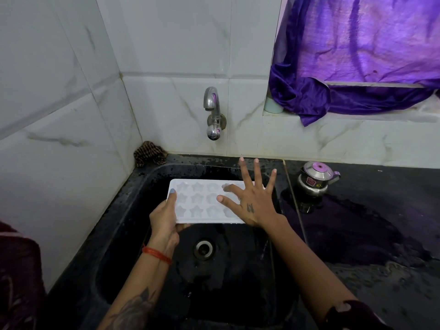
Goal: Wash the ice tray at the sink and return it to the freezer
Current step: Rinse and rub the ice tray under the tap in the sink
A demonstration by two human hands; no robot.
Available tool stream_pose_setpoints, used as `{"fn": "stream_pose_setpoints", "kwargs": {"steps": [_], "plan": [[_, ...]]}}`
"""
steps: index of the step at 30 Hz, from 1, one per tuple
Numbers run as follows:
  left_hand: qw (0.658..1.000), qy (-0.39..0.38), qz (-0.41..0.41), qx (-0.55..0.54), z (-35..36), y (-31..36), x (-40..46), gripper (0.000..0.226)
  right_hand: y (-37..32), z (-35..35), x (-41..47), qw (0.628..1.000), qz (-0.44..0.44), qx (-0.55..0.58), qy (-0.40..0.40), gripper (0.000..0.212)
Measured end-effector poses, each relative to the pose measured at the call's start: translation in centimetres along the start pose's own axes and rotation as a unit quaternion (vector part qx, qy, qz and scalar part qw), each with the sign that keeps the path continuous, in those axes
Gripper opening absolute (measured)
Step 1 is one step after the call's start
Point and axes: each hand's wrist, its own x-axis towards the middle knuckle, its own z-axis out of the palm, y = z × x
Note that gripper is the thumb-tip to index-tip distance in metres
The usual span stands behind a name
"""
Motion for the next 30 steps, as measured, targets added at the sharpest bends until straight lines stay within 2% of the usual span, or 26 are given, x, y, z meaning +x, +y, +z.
{"fn": "stream_pose_setpoints", "kwargs": {"steps": [5, 13, 19, 27, 30], "plan": [[1.0, -0.001, -0.002, 0.0, 0.1, -0.1, 0.1, 0.02, -0.1, -0.3, -0.2, 1.0, -0.006, 0.007, -0.01, 0.068], [1.0, -0.004, -0.007, 0.004, 0.0, -0.4, 0.1, 0.02, 0.1, 0.0, -0.2, 1.0, -0.011, -0.02, 0.016, 0.072], [1.0, -0.005, -0.008, -0.001, 0.0, -0.4, 0.0, 0.02, -1.0, -0.6, 0.3, 0.999, -0.023, 0.012, 0.047, 0.067], [1.0, -0.014, -0.017, -0.002, 0.1, -0.2, 0.0, 0.019, -2.3, -0.2, 1.0, 0.999, -0.052, -0.006, 0.006, 0.086], [1.0, -0.013, -0.017, -0.002, 0.1, -0.1, -0.1, 0.019, -2.7, -0.3, 1.2, 0.999, -0.042, 0.015, -0.025, 0.087]]}}
